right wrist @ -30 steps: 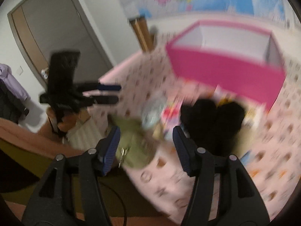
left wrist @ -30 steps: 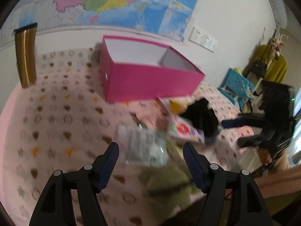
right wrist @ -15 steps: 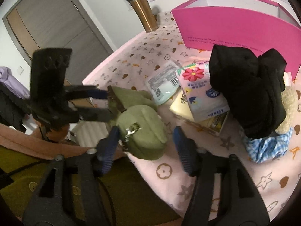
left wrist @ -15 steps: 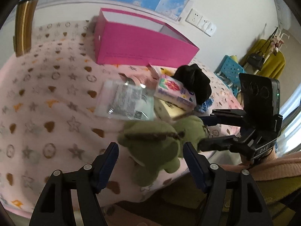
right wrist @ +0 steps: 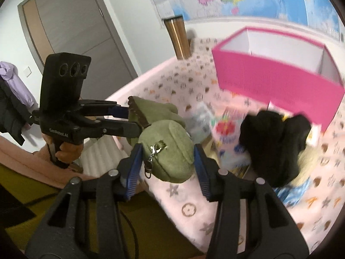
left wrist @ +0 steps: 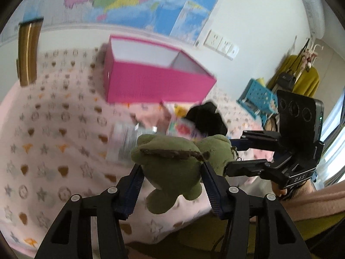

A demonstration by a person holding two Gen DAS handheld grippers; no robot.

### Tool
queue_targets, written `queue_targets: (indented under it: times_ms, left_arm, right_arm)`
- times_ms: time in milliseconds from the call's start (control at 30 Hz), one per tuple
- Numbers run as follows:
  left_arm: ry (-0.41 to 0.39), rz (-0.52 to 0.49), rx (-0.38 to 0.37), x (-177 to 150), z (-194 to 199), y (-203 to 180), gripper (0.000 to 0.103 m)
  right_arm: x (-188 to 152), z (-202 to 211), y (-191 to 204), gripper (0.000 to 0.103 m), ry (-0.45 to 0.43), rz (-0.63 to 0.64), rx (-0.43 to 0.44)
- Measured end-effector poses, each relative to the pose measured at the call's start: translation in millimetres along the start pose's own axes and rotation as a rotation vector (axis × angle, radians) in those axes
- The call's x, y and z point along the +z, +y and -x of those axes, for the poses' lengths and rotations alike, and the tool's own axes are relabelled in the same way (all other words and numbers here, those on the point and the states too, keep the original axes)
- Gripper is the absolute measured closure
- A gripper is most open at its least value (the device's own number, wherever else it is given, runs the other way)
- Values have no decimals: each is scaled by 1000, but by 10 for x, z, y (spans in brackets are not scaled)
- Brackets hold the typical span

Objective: Organize soft objects
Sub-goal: 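Grasp the green plush toy with the right gripper and lift it, then lower the green plush into the pink box and release it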

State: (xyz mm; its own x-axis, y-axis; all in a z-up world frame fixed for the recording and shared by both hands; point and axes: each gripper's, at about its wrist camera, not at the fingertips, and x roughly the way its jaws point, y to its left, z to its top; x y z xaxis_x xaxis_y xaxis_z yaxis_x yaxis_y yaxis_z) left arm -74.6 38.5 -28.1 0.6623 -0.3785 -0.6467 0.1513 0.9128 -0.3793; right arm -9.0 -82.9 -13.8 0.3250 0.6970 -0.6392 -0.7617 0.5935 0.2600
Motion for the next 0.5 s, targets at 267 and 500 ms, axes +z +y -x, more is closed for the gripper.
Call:
queue_targets:
  times_ms: [267,500]
  left_arm:
    - [-124,-56,2,456,173,-116,48]
    - [-189,-131,53,1056,101,-191,47]
  right_arm:
    - [419,271,-72,53,-97,66,-58]
    - [906,328,-367,53,-158,83,-114]
